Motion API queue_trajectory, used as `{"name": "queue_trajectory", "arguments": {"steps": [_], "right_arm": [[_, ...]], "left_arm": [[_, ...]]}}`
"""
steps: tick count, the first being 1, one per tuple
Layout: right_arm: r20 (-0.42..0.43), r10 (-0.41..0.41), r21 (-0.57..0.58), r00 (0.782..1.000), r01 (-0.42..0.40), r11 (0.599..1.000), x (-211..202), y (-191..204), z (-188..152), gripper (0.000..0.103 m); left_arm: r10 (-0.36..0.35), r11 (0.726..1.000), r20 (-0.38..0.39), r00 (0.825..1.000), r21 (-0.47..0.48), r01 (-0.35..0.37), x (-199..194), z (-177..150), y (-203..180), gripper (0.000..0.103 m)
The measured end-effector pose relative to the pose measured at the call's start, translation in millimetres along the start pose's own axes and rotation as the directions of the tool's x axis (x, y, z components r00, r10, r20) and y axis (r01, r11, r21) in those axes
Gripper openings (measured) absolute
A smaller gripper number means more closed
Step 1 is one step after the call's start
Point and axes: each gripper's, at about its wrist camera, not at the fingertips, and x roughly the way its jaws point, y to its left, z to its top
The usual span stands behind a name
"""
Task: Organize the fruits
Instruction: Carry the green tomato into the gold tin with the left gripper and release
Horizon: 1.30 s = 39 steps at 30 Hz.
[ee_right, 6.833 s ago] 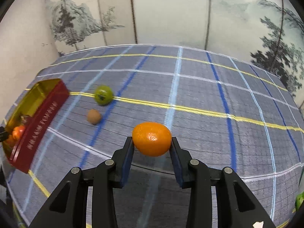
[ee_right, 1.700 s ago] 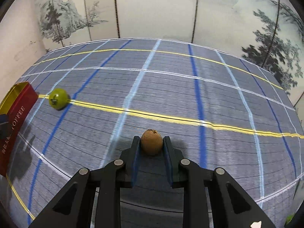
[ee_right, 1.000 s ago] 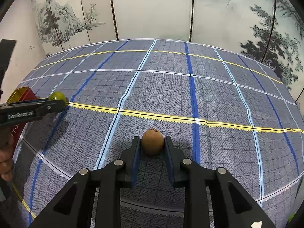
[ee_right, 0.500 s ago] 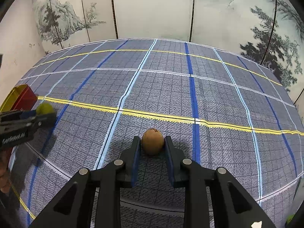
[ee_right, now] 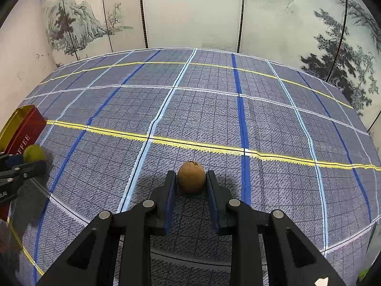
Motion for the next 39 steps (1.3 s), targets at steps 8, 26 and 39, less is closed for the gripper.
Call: {"name": "queue_trajectory", "arguments": {"steps": [8, 26, 39], "right_arm": [[0.000, -0.002, -0.001, 1.000, 0.002, 1.000, -0.1, -0.4, -0.1, 0.025], [0.000, -0.011, -0.008, 1.000, 0.011, 1.000, -0.4, -1.2, -0.1, 0.024], [0.000, -0.016, -0.012, 1.000, 0.016, 1.000, -0.3, -1.6, -0.1, 0.024]], "left_arm": [[0.017, 1.000, 0.001, 1.000, -0.010, -0.017, -15.8, -5.4, 8.2, 0.038], [0.054, 0.995, 0.053, 0.997, -0.092, -0.049, -53.3, -7.1, 61.7, 0.038], [0.087, 0.985, 0.064, 0.994, -0.153, -0.077, -68.1, -6.6, 104.6, 0.038]]}}
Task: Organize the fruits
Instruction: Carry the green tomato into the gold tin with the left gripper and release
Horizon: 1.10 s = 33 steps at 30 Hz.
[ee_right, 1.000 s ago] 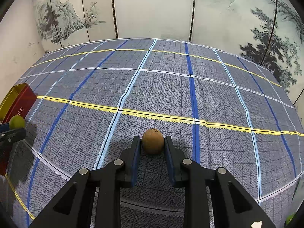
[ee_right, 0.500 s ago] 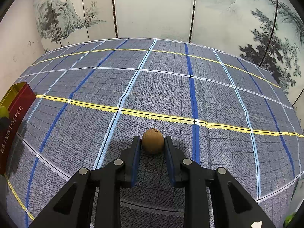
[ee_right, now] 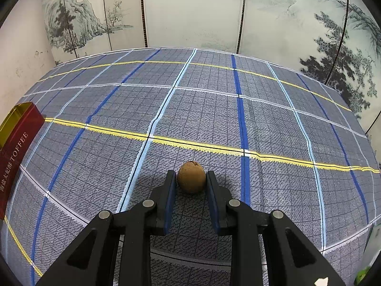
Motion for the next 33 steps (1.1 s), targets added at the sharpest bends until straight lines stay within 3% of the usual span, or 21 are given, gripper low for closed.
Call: {"name": "queue_trajectory", "arguments": {"steps": [14, 33], "right_arm": [[0.000, -0.004, -0.004, 1.000, 0.004, 1.000, 0.2, 0.9, -0.1, 0.024], [0.001, -0.010, -0.008, 1.000, 0.010, 1.000, 0.1, 1.8, 0.3, 0.024]], "left_arm": [[0.098, 0.994, -0.045, 0.994, -0.038, -0.100, 18.8, -5.4, 55.9, 0.038], [0.125, 0.991, -0.074, 0.989, -0.038, -0.128, 39.2, -10.9, 74.7, 0.038]]}}
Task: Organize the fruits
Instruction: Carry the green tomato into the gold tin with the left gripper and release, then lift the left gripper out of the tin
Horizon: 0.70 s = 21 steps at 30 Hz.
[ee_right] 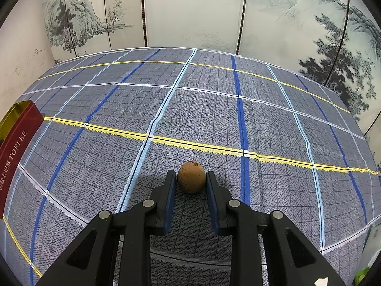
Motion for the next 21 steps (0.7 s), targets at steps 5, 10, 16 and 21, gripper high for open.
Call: {"name": "queue_trajectory", "arguments": {"steps": [5, 10, 16, 21], "right_arm": [[0.000, -0.001, -0.001, 1.000, 0.001, 1.000, -0.2, 0.4, -0.1, 0.024], [0.000, -0.001, 0.000, 1.000, 0.001, 1.000, -0.1, 0.9, 0.0, 0.024], [-0.001, -0.004, 0.002, 1.000, 0.004, 1.000, -0.4, 0.1, 0.0, 0.024], [0.000, -0.004, 0.002, 1.000, 0.004, 1.000, -0.5, 0.2, 0.0, 0.024]], "left_arm": [[-0.001, 1.000, -0.001, 1.000, -0.002, 0.001, 1.2, 0.4, 1.2, 0.038], [0.001, 1.000, -0.001, 1.000, 0.006, -0.001, 2.0, 1.1, 0.2, 0.039], [-0.003, 1.000, -0.003, 1.000, 0.002, 0.003, 1.7, 1.0, 0.4, 0.041], [-0.007, 1.000, 0.001, 1.000, -0.005, 0.007, -0.7, 0.7, 3.5, 0.045]]}}
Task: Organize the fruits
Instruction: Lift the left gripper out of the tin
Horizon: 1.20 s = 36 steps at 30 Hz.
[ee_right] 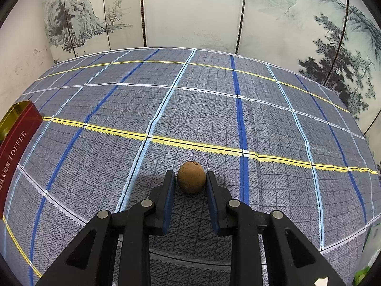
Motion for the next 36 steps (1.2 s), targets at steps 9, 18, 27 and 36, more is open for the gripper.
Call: {"name": "queue_trajectory", "arguments": {"steps": [9, 18, 27, 36], "right_arm": [[0.000, -0.008, -0.006, 1.000, 0.008, 1.000, 0.1, -1.0, -0.1, 0.024], [0.001, -0.018, -0.014, 1.000, 0.018, 1.000, 0.0, 1.0, -0.1, 0.024], [-0.001, -0.008, -0.001, 1.000, 0.008, 1.000, -0.4, -1.5, -0.2, 0.024], [0.000, -0.023, -0.002, 1.000, 0.023, 1.000, 0.2, 0.7, -0.2, 0.024]], "left_arm": [[-0.010, 1.000, 0.041, 0.999, 0.024, 0.009, -21.1, -0.1, 3.7, 0.047], [-0.025, 0.997, 0.083, 0.996, 0.069, 0.019, -48.8, -4.5, 12.2, 0.053], [0.004, 0.999, 0.125, 0.992, 0.049, -0.010, -76.5, -10.9, 35.7, 0.055], [0.020, 0.999, 0.144, 0.989, 0.044, -0.026, -89.7, -26.7, 47.4, 0.058]]}}
